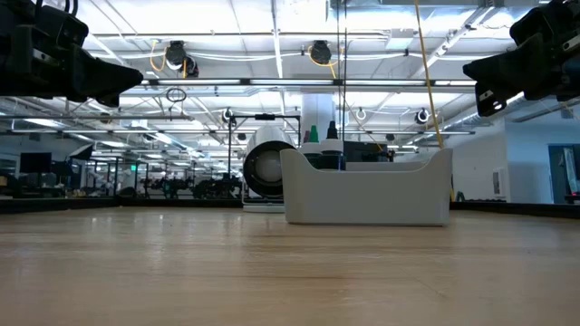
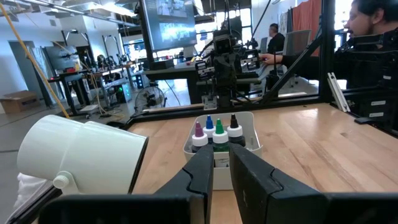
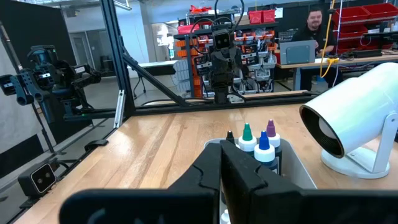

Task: Pick & Place food coloring
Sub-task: Return to Home Position

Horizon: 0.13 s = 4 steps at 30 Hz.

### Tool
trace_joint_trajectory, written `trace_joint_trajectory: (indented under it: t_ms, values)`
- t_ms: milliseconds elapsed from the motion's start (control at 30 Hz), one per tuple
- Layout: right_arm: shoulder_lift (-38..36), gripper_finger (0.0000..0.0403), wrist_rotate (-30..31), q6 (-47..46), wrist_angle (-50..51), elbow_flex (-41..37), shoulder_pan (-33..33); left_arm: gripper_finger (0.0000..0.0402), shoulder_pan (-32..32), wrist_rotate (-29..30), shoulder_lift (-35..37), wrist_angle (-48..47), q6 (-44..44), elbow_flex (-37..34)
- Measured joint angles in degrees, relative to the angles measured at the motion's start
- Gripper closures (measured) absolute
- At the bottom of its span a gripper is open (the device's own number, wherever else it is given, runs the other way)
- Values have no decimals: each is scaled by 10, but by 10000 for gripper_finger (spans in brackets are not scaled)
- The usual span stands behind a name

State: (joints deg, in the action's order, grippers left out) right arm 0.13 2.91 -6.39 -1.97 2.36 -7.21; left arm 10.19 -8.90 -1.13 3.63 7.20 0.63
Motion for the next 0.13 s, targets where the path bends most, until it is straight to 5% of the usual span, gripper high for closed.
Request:
trace_joint_trajectory:
  t_ms: [133]
  values:
    - [0, 403, 0, 0, 0, 0, 0, 341, 0, 0, 0, 0, 0, 0]
